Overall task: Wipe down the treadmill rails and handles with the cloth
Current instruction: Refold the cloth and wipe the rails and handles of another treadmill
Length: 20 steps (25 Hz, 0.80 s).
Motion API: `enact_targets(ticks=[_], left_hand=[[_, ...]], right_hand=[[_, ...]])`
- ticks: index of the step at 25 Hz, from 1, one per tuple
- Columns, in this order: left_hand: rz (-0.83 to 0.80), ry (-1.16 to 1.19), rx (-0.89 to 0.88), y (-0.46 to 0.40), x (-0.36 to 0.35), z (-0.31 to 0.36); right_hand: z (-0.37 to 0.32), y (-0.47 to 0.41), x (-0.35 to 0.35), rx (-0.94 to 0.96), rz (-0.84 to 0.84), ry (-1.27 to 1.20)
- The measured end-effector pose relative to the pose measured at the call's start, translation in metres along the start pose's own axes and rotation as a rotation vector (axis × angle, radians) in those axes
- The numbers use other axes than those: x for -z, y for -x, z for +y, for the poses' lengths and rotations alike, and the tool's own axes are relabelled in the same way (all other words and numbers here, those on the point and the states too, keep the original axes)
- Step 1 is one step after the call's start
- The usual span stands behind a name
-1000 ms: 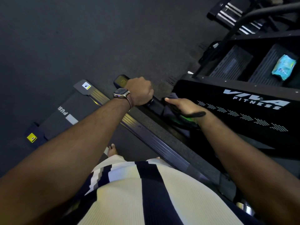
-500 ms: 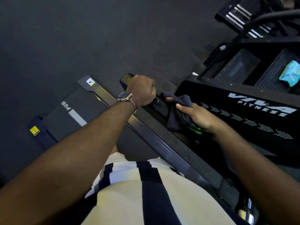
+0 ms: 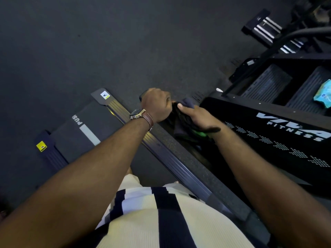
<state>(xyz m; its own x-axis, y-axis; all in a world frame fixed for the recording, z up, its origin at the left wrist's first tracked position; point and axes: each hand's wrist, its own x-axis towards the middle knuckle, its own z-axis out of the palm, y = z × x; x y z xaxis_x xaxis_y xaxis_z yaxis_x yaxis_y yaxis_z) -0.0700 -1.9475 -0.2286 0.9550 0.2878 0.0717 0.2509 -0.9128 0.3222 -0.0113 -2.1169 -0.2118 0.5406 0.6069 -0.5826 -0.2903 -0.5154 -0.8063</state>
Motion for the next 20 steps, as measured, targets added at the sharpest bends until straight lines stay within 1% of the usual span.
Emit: enact_targets(ticks=[2,3,5,6,8,9,10,11,13,14,17,19,20], left_hand=[[0.01,0.113,0.001,-0.002,-0.004,-0.008],[0.024,0.166,0.006,-0.003,-0.004,-0.012],[0.091,0.224,0.055,-0.004,-0.004,-0.017],[0.13,0.23,0.096,-0.004,-0.004,-0.018],[0.171,0.191,0.16,-0.003,-0.007,-0.018],[0.166,0.16,0.181,-0.003,-0.007,-0.018],[0.153,0.142,0.194,-0.004,-0.007,-0.019],[0.147,0.135,0.201,-0.004,-0.006,-0.02],[0.142,0.142,0.213,-0.005,-0.004,-0.022],[0.136,0.155,0.223,-0.005,-0.004,-0.022],[0.15,0.193,0.267,-0.006,-0.004,-0.024],[0.176,0.254,0.348,-0.004,-0.004,-0.025],[0.197,0.313,0.415,-0.004,-0.004,-0.026]], right_hand=[[0.013,0.011,0.007,0.041,-0.004,-0.016],[0.019,0.015,0.007,0.037,0.039,0.027],[0.015,0.008,-0.008,0.004,0.219,0.157],[0.014,0.0,-0.011,0.014,0.207,0.11],[0.001,-0.015,-0.012,-0.01,0.041,-0.115],[0.001,-0.019,-0.007,-0.007,-0.058,-0.162],[0.007,-0.018,0.0,0.008,-0.093,-0.168],[0.013,-0.012,0.005,0.021,-0.051,-0.11],[0.012,-0.017,-0.001,0.003,0.105,0.019],[0.006,-0.02,-0.008,-0.01,0.128,0.019],[-0.006,-0.024,-0.009,-0.019,-0.008,0.02],[0.005,-0.014,0.002,-0.005,-0.045,-0.056],[0.007,-0.016,0.003,-0.051,-0.045,-0.065]])
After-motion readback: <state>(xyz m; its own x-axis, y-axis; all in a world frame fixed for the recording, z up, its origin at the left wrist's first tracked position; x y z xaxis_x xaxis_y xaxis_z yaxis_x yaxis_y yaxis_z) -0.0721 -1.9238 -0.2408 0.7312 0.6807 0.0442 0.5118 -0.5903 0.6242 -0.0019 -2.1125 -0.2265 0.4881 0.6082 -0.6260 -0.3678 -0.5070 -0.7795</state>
